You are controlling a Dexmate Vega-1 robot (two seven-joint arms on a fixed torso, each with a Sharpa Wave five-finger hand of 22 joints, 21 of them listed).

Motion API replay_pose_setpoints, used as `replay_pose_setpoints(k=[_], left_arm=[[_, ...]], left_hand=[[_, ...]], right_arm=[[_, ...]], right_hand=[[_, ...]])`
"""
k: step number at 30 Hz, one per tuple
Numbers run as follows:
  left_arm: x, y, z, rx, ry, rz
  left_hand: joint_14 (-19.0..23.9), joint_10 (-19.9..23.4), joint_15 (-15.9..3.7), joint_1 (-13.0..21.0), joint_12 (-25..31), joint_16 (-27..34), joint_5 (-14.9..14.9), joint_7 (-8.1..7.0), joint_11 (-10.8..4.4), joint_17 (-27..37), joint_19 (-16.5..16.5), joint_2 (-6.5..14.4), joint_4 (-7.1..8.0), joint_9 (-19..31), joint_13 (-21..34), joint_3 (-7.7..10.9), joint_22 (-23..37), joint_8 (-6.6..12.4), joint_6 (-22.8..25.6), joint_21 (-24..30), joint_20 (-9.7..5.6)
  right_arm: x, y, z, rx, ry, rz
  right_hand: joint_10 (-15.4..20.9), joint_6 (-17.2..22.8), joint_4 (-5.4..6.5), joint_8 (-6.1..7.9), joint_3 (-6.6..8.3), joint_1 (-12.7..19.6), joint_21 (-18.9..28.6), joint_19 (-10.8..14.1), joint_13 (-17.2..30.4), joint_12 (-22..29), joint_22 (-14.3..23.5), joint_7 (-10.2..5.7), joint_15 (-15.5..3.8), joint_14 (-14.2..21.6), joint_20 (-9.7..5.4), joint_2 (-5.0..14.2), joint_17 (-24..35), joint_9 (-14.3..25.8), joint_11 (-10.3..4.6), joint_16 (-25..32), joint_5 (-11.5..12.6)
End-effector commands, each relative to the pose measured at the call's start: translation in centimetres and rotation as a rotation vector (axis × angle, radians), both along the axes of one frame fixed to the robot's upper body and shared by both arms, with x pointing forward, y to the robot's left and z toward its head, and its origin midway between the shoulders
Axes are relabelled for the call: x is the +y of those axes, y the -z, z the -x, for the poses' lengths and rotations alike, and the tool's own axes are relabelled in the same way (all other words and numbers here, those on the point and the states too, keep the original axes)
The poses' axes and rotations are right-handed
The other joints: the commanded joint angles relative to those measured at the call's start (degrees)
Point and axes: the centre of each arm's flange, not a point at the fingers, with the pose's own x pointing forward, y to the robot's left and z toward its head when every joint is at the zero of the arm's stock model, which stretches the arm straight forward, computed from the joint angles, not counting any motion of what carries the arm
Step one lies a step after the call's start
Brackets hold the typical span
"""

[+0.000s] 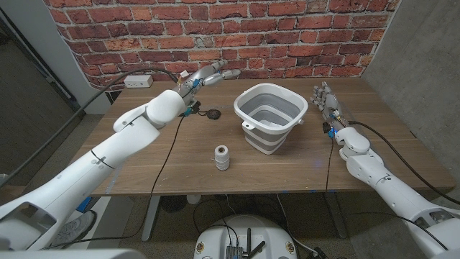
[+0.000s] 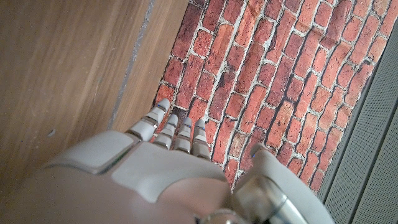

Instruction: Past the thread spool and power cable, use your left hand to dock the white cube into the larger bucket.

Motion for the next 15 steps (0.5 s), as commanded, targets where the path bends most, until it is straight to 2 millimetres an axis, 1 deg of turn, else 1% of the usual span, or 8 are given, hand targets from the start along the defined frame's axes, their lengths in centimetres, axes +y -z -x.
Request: replay_pose_setpoints(k=[1, 3, 4, 6, 15], left_arm=[[3.0, 3.1, -0.8, -0.024, 0.023, 0.215], [3.4, 3.4, -1.1, -0.027, 0.032, 0.240], [3.6, 3.6, -1.3, -0.026, 0.035, 0.245], [4.1, 3.9, -1.6, -0.018, 0.042, 0.266], [5.5, 6.0, -3.8, -0.003, 0.087, 0.396]], left_hand=[[1.53, 0.92, -0.57, -1.18, 0.56, 0.56, 0.42, -0.90, -1.03, 0.02, 1.47, 0.59, 0.40, 0.02, 0.11, 0.34, 0.12, 0.56, 1.45, 0.44, -3.88], [1.93, 1.42, -0.64, -1.39, 0.66, 0.58, 0.48, -1.09, -1.31, 0.00, 2.30, 0.87, 0.38, 0.01, 0.10, 0.43, 0.12, 0.67, 2.11, 0.63, -4.05], [2.25, 1.62, -1.06, -1.58, 0.66, 0.59, 0.52, -1.33, -1.46, -0.01, 3.03, 1.01, 0.37, 0.00, 0.09, 0.46, 0.12, 0.61, 2.24, 0.81, -4.26], [2.72, 1.91, -1.55, -2.00, 0.65, 0.62, 0.56, -1.60, -2.24, 0.00, 3.77, 1.07, 0.39, 0.00, 0.09, 0.39, 0.12, 0.49, 2.34, 0.91, -4.47], [3.62, 2.41, -2.25, -3.07, 0.63, 0.69, 0.66, -2.08, -2.89, 0.05, 4.94, 1.42, 0.69, 0.00, 0.08, 0.27, 0.14, 0.50, 2.95, 1.02, -5.02]], right_arm=[[0.0, 0.1, 0.5, 0.002, 0.005, 0.017], [0.0, 0.1, 0.7, 0.003, 0.007, 0.015], [0.0, 0.1, 0.7, 0.004, 0.008, 0.016], [0.1, 0.2, 0.8, 0.006, 0.012, 0.022], [0.2, 0.5, 0.8, 0.000, -0.001, 0.011]], right_hand=[[0.22, -0.50, -0.19, -0.14, 0.18, 0.06, 0.31, -0.27, 0.14, 0.24, 0.23, 0.05, -0.92, -0.49, -0.45, 3.49, 0.19, 0.25, 0.05, 0.20, -0.20], [0.25, -0.51, -0.19, -0.13, 0.18, 0.06, 0.31, -0.27, 0.14, 0.24, 0.23, 0.03, -0.87, -0.47, -0.45, 3.48, 0.18, 0.25, 0.10, 0.21, -0.20], [0.25, -0.51, -0.19, -0.12, 0.19, 0.07, 0.33, -0.22, 0.14, 0.24, 0.23, 0.03, -0.87, -0.48, -0.50, 3.50, 0.17, 0.25, 0.14, 0.20, -0.20], [0.28, -0.51, -0.19, -0.12, 0.19, 0.06, 0.33, -0.22, 0.14, 0.25, 0.23, 0.04, -0.89, -0.50, -0.52, 3.48, 0.17, 0.25, 0.14, 0.19, -0.20], [0.31, -0.74, -0.18, -0.17, 0.16, 0.03, 0.40, -0.02, 0.14, 0.26, 0.22, 0.04, -1.07, -0.26, -0.70, 3.43, 0.15, 0.24, 0.14, 0.27, -0.22]])
